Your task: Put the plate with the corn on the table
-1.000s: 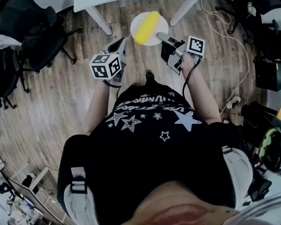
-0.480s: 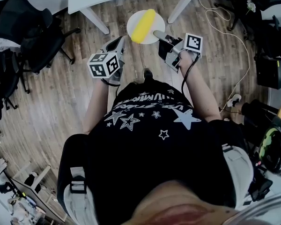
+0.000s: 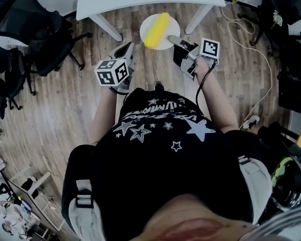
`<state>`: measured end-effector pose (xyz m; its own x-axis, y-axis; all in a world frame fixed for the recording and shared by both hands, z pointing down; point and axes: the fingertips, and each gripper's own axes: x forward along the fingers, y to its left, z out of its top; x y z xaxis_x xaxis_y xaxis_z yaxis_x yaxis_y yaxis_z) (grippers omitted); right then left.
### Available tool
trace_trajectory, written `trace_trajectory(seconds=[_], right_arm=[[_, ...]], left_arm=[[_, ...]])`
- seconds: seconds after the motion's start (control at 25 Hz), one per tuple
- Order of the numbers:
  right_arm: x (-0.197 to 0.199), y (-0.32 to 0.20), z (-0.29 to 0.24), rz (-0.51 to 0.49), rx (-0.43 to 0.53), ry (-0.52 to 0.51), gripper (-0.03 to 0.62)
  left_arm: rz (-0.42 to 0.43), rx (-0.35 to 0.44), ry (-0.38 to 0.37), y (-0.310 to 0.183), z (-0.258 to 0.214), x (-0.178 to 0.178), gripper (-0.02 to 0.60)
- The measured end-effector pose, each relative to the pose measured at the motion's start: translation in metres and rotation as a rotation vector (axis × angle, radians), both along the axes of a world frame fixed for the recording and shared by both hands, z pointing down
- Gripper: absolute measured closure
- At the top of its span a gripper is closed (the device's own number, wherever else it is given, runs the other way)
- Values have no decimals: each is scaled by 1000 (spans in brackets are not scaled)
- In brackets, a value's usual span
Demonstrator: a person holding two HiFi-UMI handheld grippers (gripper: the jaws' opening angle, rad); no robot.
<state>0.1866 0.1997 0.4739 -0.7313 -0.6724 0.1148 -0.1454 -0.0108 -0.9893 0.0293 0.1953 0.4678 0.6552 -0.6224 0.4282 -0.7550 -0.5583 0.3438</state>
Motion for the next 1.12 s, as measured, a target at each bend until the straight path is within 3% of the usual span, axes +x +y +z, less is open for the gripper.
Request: trace_trajectory(seconds=[0.36, 0.68, 1.12], right_arm=[[6, -42, 5, -28, 5, 10, 557], [5, -81, 7, 15, 9, -15, 556], [-17, -201, 8, 46, 20, 1, 556]], left_arm=[[-61, 4, -4, -32, 4, -16, 575], [-82, 18, 14, -77, 7, -32, 575], [-27, 9, 32, -207, 18, -45, 575]])
